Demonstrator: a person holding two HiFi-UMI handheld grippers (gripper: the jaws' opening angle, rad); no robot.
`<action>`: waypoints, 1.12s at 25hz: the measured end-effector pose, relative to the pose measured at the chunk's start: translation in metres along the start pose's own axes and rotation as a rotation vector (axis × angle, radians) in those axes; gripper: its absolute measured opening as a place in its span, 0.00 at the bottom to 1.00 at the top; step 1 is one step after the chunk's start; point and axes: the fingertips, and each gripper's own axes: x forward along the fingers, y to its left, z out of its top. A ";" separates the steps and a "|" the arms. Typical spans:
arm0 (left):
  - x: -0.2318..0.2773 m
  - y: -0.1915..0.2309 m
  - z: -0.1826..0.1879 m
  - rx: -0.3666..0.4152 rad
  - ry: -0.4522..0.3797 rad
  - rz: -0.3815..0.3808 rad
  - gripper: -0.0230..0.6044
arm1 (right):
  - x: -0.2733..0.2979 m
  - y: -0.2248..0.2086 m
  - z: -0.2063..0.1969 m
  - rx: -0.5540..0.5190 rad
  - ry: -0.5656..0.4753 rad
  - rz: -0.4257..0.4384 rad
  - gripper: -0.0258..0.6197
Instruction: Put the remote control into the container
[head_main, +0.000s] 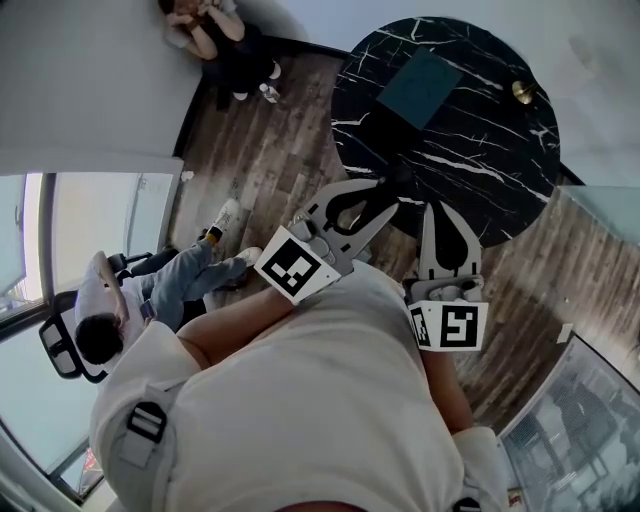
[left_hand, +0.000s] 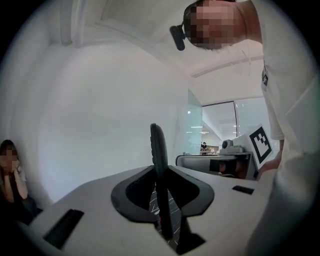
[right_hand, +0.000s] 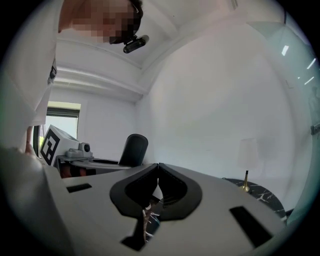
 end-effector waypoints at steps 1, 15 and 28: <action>0.003 0.006 -0.004 -0.002 0.011 -0.005 0.16 | 0.006 -0.002 -0.004 0.009 0.005 -0.005 0.06; 0.042 0.044 -0.048 0.036 0.130 -0.089 0.16 | 0.052 -0.026 -0.042 0.010 0.059 -0.057 0.06; 0.072 0.086 -0.098 0.134 0.240 -0.093 0.16 | 0.089 -0.046 -0.074 0.005 0.105 -0.065 0.06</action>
